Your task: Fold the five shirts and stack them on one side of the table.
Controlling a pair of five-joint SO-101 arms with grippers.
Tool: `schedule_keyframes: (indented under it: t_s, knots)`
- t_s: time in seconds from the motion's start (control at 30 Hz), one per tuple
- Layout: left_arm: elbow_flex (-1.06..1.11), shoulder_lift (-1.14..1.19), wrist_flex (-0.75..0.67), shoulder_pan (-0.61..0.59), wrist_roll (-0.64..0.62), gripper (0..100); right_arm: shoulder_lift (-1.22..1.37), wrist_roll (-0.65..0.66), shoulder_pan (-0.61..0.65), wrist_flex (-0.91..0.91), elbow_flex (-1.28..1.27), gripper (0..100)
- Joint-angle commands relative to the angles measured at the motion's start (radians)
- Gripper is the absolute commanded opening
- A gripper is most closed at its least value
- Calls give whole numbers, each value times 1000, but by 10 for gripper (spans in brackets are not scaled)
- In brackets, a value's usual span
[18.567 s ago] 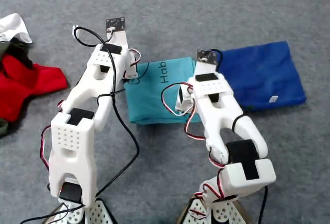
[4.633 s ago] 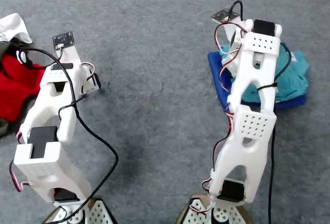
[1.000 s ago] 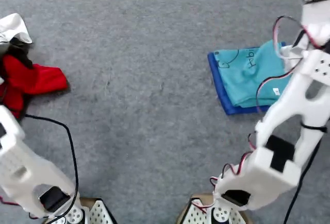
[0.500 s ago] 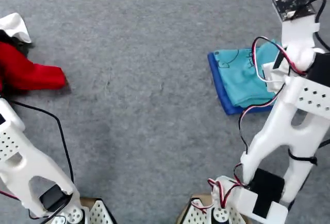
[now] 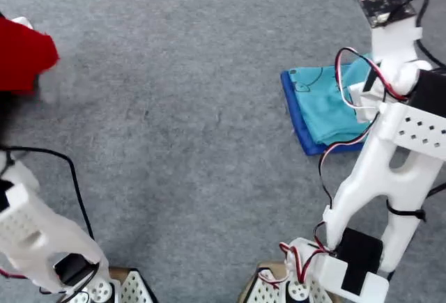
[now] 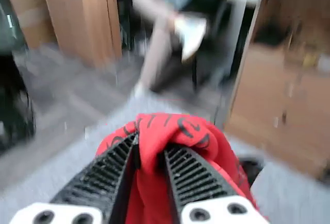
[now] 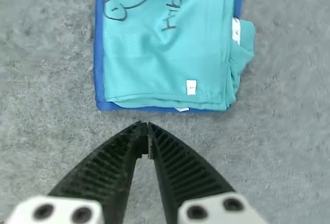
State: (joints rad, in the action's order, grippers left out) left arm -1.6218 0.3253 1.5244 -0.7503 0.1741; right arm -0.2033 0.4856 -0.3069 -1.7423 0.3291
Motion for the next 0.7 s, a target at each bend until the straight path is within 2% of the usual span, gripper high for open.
schedule_keyframes:
  t_s: [0.0, 0.1, 0.2, 0.4, 0.5, 0.67]
  knots:
    - [-3, -81, -132, 9, 0, 19, -42, 26, 41, 17, -1, 6]
    - [114, -22, -281, -78, 0, 19, -42, 28, 50, 15, -1, 6]
    - [118, -21, -400, -141, -2, 19, -42, 28, 42, 14, -1, 5]
    - [11, -107, -416, -158, -2, 22, -42, 48, 48, 18, -36, 5]
    - [-40, -173, -339, -135, -2, 23, -42, 48, 48, 18, -68, 5]
    - [-48, -295, -83, 38, 3, 24, -45, 48, 48, 11, -102, 5]
